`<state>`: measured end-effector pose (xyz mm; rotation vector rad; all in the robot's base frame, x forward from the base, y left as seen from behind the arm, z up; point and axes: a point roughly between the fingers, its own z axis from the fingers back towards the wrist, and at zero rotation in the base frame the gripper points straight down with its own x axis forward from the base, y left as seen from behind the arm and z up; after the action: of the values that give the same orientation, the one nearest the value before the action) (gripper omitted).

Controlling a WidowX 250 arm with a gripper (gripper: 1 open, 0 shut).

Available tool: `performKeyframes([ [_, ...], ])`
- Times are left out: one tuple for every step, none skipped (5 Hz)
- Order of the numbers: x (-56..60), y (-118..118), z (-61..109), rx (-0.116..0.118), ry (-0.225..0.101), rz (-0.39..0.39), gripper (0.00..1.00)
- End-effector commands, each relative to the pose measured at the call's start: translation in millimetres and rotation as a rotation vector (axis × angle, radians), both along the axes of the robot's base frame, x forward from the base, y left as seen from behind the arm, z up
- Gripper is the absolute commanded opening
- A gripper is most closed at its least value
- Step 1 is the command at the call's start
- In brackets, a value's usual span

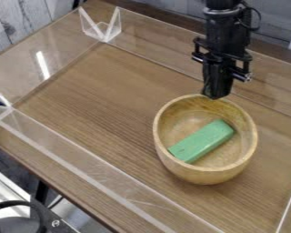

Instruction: Put the green block in the brown bowl

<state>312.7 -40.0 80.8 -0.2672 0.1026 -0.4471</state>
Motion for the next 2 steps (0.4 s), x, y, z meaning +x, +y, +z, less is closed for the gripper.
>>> performKeyframes([
  [7.4, 2.8, 14.9, -0.015, -0.071, -0.019, 0.00],
  [7.0, 3.2, 6.9, -0.016, -0.070, -0.009, 0.00],
])
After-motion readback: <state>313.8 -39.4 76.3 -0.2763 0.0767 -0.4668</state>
